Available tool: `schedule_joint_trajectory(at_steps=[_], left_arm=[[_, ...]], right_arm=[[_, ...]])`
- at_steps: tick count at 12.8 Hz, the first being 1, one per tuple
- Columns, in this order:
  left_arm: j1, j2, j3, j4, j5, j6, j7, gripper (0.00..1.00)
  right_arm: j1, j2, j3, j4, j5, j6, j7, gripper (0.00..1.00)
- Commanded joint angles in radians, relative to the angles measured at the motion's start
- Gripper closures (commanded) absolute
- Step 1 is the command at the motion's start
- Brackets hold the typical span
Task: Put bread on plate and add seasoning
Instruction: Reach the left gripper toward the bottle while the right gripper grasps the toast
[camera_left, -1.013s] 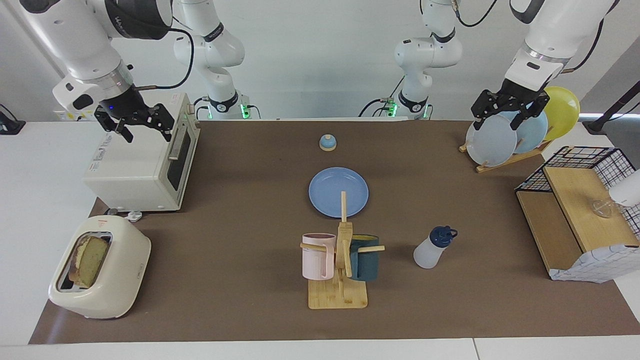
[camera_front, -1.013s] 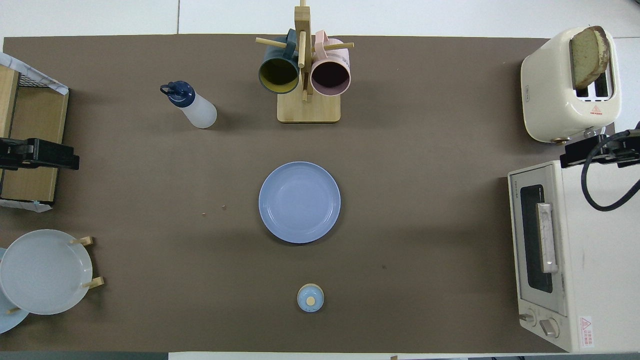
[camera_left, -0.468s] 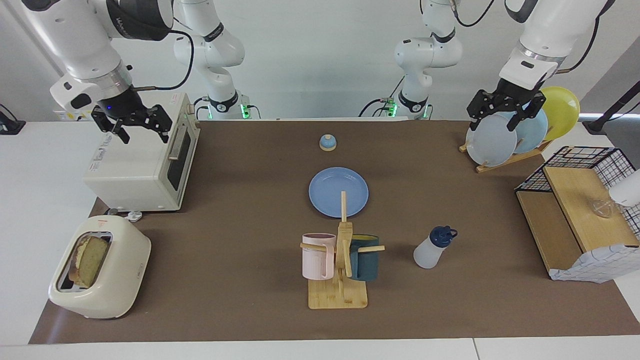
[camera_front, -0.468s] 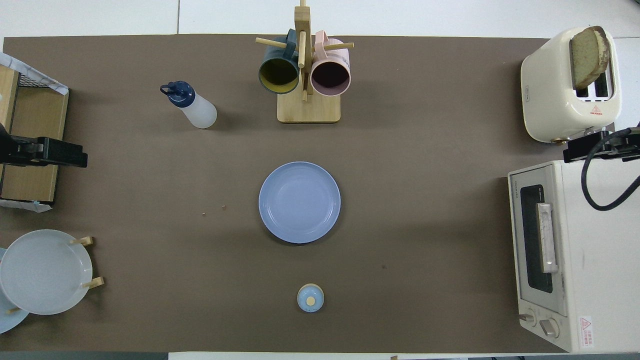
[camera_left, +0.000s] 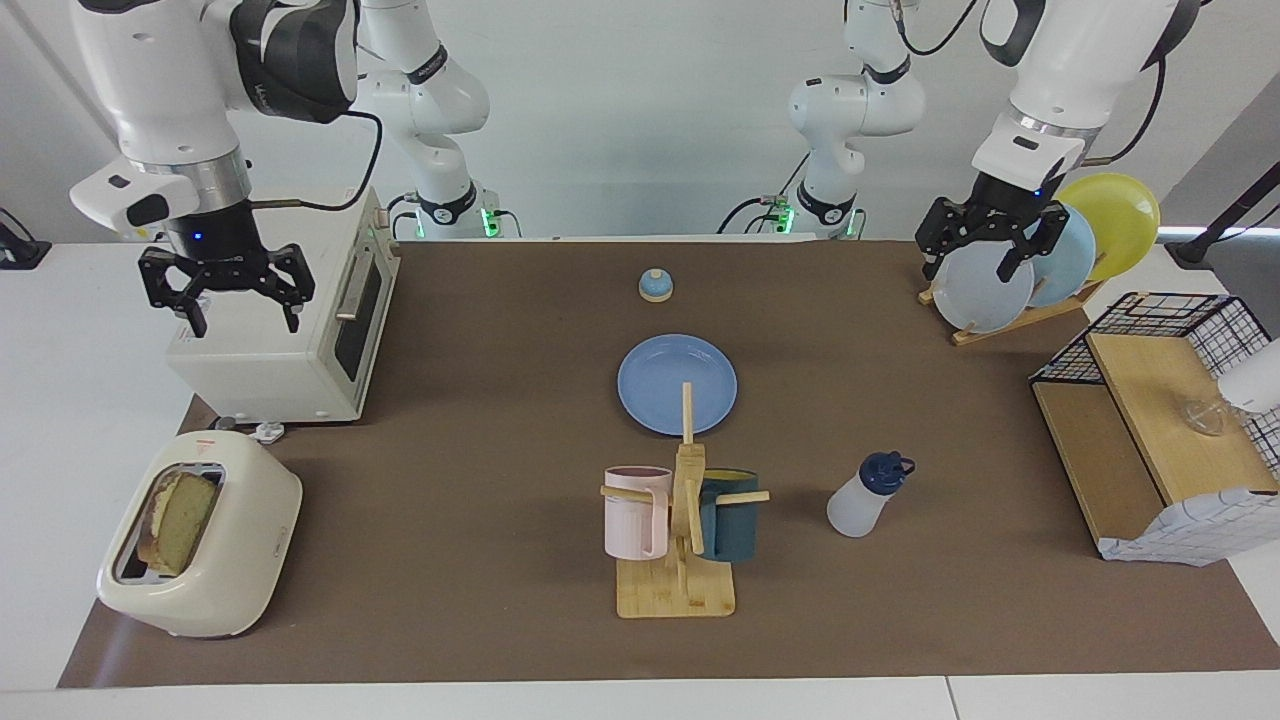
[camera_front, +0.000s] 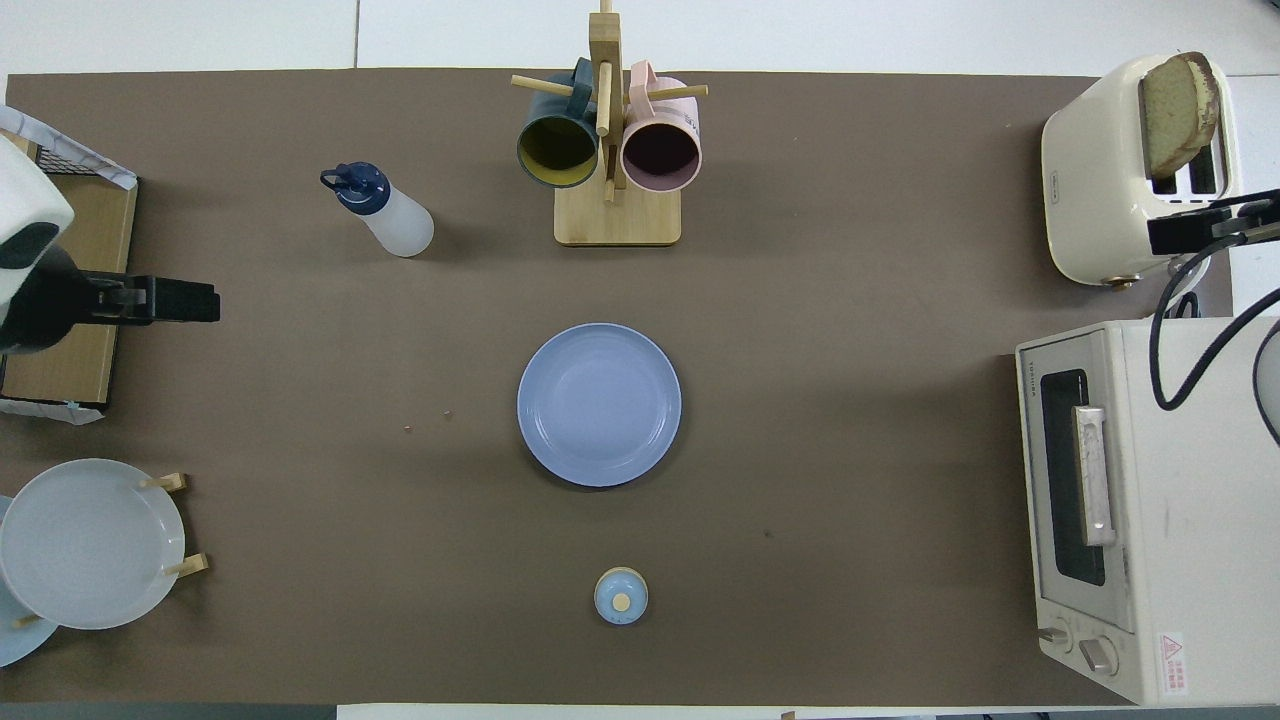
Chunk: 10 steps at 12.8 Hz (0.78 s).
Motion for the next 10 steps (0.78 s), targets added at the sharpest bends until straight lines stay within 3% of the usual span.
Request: schedule_joint_trajectory(at_steps=[1, 5, 10], left_arm=[[-0.042, -0.127, 0.007, -0.216, -0.001, 0.178, -0.051, 0.0], [-0.08, -0.202, -0.01, -0.44, 0.0, 0.44, -0.051, 0.0], [-0.066, -0.219, -0.079, -0.675, 0.0, 0.788, -0.095, 0.0]], right_arm=[[-0.057, 0.021, 0.003, -0.014, -0.012, 0.079, -0.031, 0.0], [-0.093, 0.105, 0.005, -0.008, -0.012, 0.234, -0.033, 0.0], [-0.08, 0.232, 0.005, 0.001, -0.008, 0.433, -0.024, 0.04]])
